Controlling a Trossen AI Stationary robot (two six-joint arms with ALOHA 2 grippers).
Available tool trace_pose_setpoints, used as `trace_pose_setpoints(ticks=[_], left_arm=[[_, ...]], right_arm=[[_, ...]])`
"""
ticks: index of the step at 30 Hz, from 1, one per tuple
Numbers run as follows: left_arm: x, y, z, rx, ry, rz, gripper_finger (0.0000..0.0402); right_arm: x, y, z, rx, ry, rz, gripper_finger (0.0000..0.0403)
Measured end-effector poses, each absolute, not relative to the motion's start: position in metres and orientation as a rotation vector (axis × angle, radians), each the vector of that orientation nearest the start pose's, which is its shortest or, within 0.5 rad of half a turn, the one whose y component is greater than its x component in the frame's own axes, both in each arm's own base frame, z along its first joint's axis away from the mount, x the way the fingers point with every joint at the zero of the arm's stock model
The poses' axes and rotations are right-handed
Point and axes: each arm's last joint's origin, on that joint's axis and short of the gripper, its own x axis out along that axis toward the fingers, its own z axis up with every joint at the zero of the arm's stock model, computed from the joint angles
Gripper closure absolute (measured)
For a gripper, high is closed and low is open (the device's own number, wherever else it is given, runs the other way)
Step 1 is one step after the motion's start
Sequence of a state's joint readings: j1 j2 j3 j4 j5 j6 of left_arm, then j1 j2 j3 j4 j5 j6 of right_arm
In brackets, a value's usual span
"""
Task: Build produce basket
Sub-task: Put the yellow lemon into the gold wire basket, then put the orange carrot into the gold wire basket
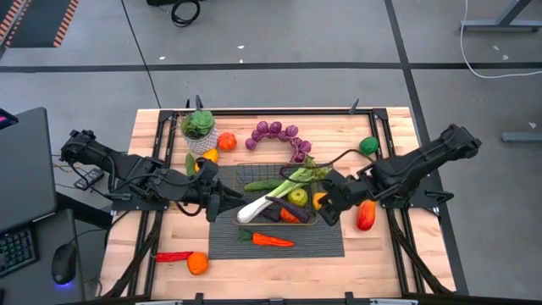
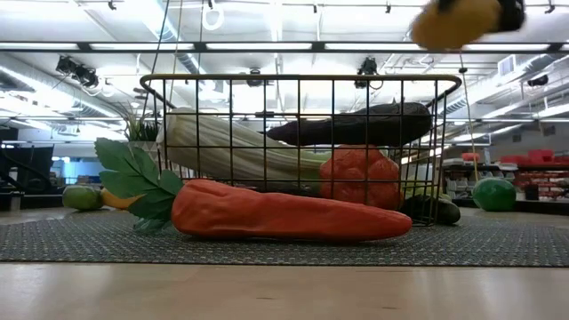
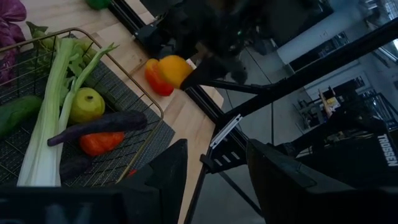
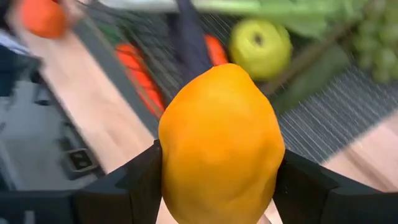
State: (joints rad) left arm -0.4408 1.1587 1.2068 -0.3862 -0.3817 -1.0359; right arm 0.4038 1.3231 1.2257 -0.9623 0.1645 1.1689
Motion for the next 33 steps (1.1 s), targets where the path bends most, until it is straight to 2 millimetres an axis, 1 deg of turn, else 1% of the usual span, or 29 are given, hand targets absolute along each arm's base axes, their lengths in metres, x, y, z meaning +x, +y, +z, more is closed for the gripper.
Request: trace_pose_setpoints(ticks=[4,8,10,15,17,20,24,26,30,33], left_arm=[[0.227,-0.095,0.386,-0.892,0.308,0.106,0.0230],[0.227,-0.095,0.386,-0.900,0.308,0.107,0.0230],[0.227,-0.095,0.386,-0.905,0.307,0.108,0.0230],[0.227,-0.095,0.386,-0.893,0.308,0.106,0.0230],[0.227,-0.095,0.386,-0.894,0.307,0.106,0.0230],[0.227,-0.095,0.386,-0.894,0.308,0.106,0.0230],[0.226,-0.095,0.386,-0.893,0.308,0.104,0.0230],[0.226,-0.095,0.386,-0.892,0.309,0.104,0.0230],[0.226,-0.095,0.386,-0.886,0.309,0.104,0.0230],[0.226,-0.095,0.385,-0.880,0.311,0.104,0.0230]], right_arm=[[0.241,0.089,0.327,0.745,0.913,-0.353,0.0151],[0.252,0.082,0.334,0.746,0.810,-0.313,0.0151],[0.259,0.077,0.334,0.745,0.777,-0.310,0.0151],[0.275,0.066,0.327,0.691,0.761,-0.322,0.0146],[0.279,0.062,0.324,0.664,0.772,-0.321,0.0134],[0.282,0.054,0.322,0.665,0.773,-0.341,0.0107],[0.284,0.046,0.325,0.690,0.737,-0.354,0.0063],[0.286,0.045,0.328,0.709,0.718,-0.326,0.0042],[0.291,0.051,0.332,0.750,0.689,-0.220,0.0009],[0.294,0.067,0.335,0.713,0.670,-0.117,0.0008]])
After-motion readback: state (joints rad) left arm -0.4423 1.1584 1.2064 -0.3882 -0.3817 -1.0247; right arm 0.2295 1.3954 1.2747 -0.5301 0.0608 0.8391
